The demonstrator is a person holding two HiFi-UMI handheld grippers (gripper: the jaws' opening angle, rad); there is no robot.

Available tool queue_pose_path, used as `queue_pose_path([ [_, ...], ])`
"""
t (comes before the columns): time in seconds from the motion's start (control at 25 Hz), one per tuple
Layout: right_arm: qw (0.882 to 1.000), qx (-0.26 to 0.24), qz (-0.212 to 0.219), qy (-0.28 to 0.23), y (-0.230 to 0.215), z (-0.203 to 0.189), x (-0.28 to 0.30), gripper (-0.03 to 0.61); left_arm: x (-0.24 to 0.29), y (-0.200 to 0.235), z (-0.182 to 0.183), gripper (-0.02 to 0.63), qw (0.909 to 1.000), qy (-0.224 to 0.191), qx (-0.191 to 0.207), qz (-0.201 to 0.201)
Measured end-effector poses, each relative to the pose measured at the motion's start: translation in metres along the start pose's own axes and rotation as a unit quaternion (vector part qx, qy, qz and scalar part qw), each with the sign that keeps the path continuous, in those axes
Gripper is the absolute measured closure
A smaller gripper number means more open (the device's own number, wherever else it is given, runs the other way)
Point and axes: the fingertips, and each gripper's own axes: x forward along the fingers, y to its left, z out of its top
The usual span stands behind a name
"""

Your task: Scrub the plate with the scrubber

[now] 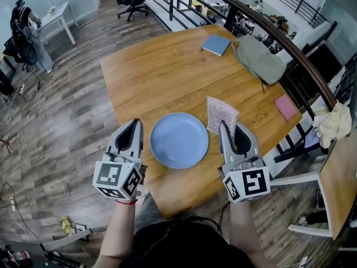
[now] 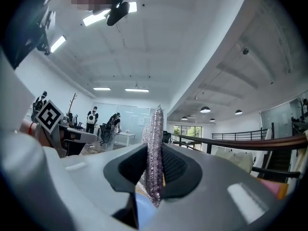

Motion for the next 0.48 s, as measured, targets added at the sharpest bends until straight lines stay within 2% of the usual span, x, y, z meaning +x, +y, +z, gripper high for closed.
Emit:
queue_pose_path([
  [0.48,1.000,0.017,0.004,-0.020,0.003,0.015,-0.006,0.502,-0.010,-0.009,0.017,0.617,0.9999,-0.006,-0.005,-0.010],
])
